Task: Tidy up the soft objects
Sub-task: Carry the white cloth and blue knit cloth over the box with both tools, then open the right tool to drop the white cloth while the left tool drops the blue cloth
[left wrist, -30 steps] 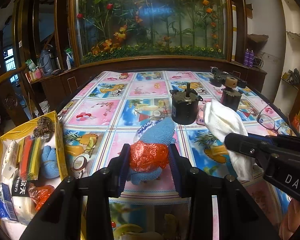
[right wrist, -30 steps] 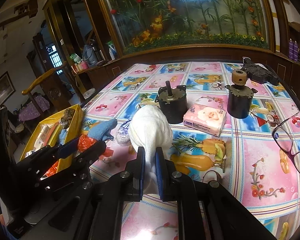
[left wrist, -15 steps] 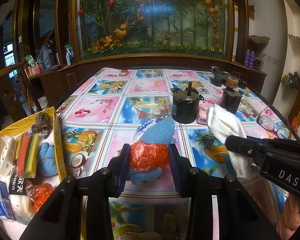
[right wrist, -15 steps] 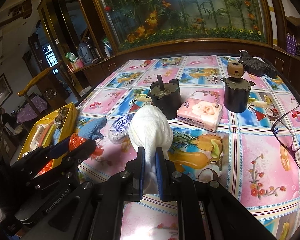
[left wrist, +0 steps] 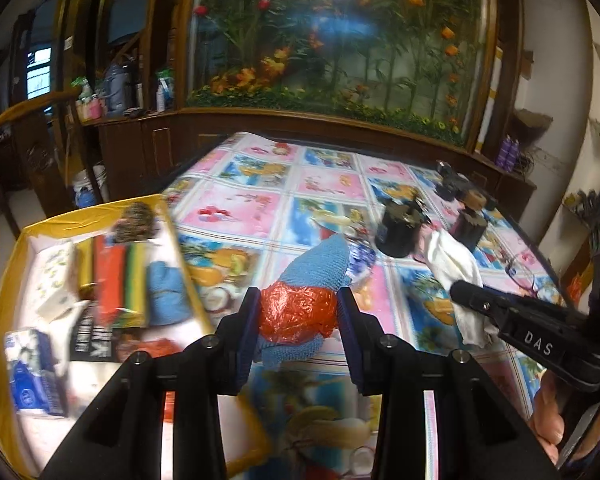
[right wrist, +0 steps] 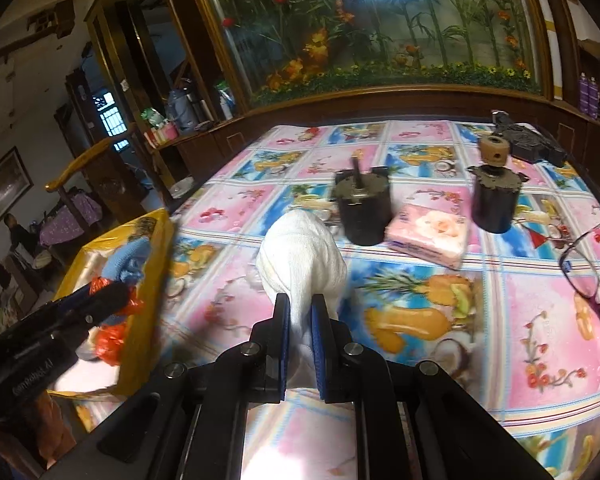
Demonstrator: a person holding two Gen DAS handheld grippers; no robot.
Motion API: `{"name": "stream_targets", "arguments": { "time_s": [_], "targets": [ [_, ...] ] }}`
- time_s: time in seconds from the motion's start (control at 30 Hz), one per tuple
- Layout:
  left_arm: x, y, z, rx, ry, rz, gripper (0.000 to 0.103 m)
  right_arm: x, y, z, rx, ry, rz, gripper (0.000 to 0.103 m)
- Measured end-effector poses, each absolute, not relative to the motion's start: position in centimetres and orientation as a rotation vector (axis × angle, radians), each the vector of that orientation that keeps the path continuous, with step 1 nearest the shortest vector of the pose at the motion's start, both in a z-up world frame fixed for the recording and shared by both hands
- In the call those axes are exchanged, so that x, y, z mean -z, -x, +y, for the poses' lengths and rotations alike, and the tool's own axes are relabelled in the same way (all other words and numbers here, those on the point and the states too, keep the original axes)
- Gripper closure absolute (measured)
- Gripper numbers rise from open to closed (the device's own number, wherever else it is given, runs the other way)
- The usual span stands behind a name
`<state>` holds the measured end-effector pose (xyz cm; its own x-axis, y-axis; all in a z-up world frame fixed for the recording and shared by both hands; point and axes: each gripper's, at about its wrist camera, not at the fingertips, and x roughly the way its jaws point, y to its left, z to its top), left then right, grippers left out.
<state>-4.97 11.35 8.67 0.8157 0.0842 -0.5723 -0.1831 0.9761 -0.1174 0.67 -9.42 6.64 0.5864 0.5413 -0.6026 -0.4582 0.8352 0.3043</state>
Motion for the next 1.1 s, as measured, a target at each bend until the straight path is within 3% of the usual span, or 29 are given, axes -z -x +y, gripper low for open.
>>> {"name": "stream_targets", "arguments": {
  "time_s": [0.33, 0.63, 1.1],
  "targets": [
    [-11.1, 9.2, 20.7, -0.316, 0.271, 0.568, 0.066, -8.9, 2.8, 1.2, -0.843, -0.052, 0.737, 0.091],
    [-9.2, 10.1, 30.2, -0.482, 0.436, 0.653, 0.066, -7.5, 7.2, 10.6, -0.996, 0.055, 0.775, 0.091],
    [-7.1, 9.6, 31.6, -0.503, 0.484, 0.735, 0.066, -4.0, 7.4, 14.5, -1.017, 0.136, 0.824, 0.089]
  ]
}}
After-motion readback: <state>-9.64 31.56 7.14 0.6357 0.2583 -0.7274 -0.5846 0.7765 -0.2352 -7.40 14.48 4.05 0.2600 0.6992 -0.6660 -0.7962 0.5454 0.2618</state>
